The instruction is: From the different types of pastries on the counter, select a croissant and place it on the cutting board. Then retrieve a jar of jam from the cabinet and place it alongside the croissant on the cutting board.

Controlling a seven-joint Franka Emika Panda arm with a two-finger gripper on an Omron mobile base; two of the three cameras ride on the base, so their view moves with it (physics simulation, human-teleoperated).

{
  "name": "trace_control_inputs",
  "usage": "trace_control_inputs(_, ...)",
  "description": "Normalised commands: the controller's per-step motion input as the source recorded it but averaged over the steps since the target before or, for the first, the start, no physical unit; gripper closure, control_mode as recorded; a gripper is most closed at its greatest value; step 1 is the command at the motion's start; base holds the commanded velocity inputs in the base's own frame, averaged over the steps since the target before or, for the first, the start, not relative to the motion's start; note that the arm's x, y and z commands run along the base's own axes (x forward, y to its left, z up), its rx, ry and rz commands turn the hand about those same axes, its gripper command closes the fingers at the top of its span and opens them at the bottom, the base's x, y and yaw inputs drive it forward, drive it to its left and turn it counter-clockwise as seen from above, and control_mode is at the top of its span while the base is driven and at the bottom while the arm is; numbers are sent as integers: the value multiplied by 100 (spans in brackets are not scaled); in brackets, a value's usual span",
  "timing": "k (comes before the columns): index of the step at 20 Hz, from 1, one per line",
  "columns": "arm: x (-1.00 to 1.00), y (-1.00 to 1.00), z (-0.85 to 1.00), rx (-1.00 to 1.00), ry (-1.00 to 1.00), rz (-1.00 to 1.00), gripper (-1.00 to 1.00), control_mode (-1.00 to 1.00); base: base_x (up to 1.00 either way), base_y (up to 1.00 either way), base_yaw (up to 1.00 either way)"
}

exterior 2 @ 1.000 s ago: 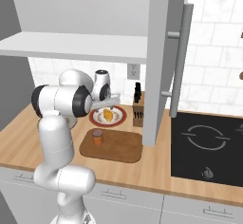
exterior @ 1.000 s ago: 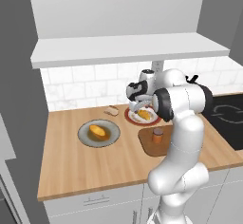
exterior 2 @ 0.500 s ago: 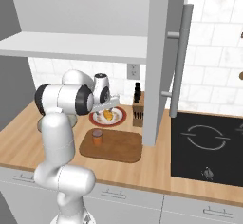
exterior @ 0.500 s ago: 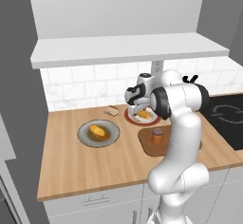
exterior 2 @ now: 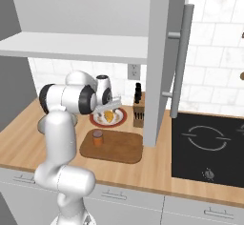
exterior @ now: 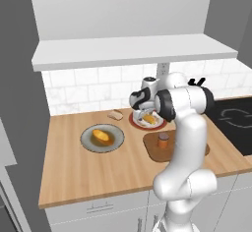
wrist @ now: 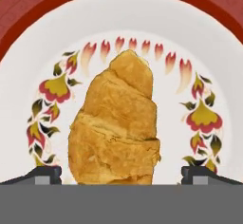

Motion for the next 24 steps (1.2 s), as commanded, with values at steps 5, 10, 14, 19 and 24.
trace_control_inputs(5, 0, -47, -50, 0, 4, 22, 100, -100, 0, 0, 0)
trace_control_inputs(10, 0, -45, 4, 0, 1, 14, 100, -100, 0, 0, 0)
trace_control_inputs(14, -21, -34, 47, 0, 1, 8, 100, -100, 0, 0, 0)
trace_control_inputs(19, -35, -30, 11, 0, 0, 5, 100, -100, 0, 0, 0)
trace_control_inputs(24, -63, -11, 0, 0, -2, 0, 100, -100, 0, 0, 0)
